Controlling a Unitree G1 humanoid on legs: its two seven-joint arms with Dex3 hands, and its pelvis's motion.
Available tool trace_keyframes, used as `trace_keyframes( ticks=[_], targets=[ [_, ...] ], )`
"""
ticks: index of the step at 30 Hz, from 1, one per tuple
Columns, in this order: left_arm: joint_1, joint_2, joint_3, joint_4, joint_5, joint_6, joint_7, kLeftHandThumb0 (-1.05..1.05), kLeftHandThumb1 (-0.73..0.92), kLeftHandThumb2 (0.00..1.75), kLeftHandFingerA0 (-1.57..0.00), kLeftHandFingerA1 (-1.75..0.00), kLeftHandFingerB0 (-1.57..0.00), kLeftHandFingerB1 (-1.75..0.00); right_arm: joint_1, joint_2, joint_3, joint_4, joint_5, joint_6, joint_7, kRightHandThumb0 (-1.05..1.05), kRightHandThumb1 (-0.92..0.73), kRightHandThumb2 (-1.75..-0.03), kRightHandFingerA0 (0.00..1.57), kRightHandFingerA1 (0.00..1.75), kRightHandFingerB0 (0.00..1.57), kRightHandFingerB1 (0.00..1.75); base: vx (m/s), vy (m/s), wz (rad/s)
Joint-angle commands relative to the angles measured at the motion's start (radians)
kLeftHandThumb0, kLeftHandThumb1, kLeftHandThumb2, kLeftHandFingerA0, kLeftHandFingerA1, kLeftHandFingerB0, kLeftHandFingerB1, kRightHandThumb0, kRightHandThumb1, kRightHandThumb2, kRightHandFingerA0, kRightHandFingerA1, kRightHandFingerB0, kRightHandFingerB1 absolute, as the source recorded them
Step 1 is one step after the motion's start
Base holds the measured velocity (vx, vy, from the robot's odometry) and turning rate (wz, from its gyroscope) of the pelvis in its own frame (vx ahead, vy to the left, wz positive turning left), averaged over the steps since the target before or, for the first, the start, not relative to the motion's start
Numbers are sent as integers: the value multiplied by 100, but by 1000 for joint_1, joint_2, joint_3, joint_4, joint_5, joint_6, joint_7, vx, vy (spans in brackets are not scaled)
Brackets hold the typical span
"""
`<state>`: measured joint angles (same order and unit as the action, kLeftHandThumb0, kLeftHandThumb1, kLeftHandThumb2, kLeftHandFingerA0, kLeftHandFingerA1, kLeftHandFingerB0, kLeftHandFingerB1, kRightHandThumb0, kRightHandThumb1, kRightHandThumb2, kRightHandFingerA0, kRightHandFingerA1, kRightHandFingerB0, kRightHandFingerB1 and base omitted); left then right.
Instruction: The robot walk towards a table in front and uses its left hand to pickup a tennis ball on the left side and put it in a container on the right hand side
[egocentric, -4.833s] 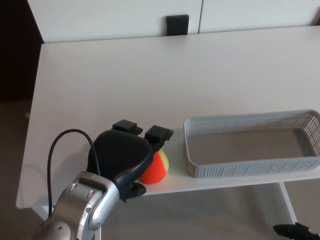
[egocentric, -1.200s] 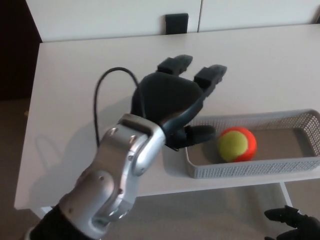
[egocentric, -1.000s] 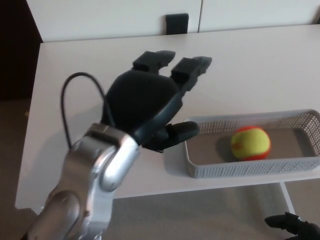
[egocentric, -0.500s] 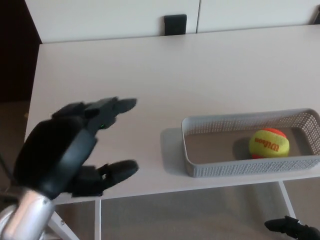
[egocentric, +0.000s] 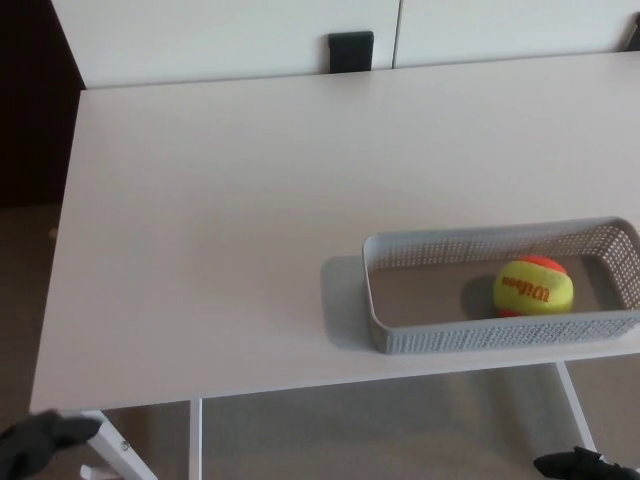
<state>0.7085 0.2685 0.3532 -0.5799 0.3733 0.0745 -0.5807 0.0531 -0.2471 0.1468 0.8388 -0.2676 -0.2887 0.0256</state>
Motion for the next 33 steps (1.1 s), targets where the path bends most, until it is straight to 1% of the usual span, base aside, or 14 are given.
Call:
trace_keyframes(
  ticks=[1,4,5,6,10,11,14,16,17,18,21,24,32,33],
  targets=[
    [409,244,259,82,-477,-591,-395,-74,58,59,-50,-42,-38,-33,29,-28,-52,122,51,-33,4,-57,-70,-65,42,83,33,52,0,0,0],
    [409,259,240,86,-458,-577,-382,-74,58,59,-50,-42,-38,-33,23,-30,-50,128,47,-39,2,-57,-70,-65,42,83,33,52,0,0,0],
    [355,273,149,134,-337,-544,-315,-79,55,66,-44,-44,-36,-36,20,-29,-55,134,53,-42,7,-58,-70,-64,41,82,33,52,0,0,0],
    [271,291,14,206,-154,-492,-216,-79,55,66,-44,-44,-36,-36,16,-27,-62,143,62,-48,15,-58,-70,-64,41,82,33,52,0,0,0],
    [229,297,-53,271,-100,-481,-156,-80,56,66,-40,-44,-33,-35,18,-26,-59,152,53,-56,5,-56,-71,-64,41,83,33,52,0,0,0],
    [141,259,-101,377,-61,-443,-92,-71,63,60,-36,-40,-33,-33,18,-24,-62,155,54,-59,6,-58,-71,-63,42,82,32,51,0,0,0],
    [-127,147,-194,721,43,-327,143,-73,66,61,-28,-37,-29,-31,5,-13,-73,171,60,-57,7,-58,-70,-63,43,79,33,50,0,0,0],
    [-180,113,-190,828,42,-313,227,-73,65,61,-26,-37,-28,-31,11,-9,-72,177,56,-67,4,-59,-70,-64,43,81,33,51,0,0,0],
    [-238,80,-178,935,9,-283,256,-75,68,61,-19,-40,-23,-30,21,-9,-72,165,54,-67,-1,-57,-70,-63,40,78,32,49,0,0,0],
    [-277,65,-178,1013,8,-266,297,-71,68,61,-24,-37,-23,-30,20,-10,-71,163,51,-71,-6,-58,-71,-63,38,80,30,50,0,0,0],
    [-306,98,-210,1134,67,-299,383,-70,67,60,-20,-34,-25,-30,-6,-4,-72,177,47,-73,-13,-59,-71,-63,41,85,31,51,0,0,0],
    [-320,111,-204,1193,36,-332,374,-71,64,60,-26,-36,-24,-30,-16,-6,-81,179,53,-73,-11,-58,-69,-64,40,85,31,54,0,0,0],
    [-392,136,-226,1335,-5,-368,370,-71,68,61,-27,-35,-23,-30,-16,-10,-94,152,60,-67,0,-60,-69,-65,38,86,30,54,0,0,0],
    [-398,139,-229,1349,-7,-375,374,-70,67,61,-29,-35,-24,-30,-16,-10,-94,151,59,-67,0,-58,-69,-65,37,82,30,54,0,0,0]
  ],
)
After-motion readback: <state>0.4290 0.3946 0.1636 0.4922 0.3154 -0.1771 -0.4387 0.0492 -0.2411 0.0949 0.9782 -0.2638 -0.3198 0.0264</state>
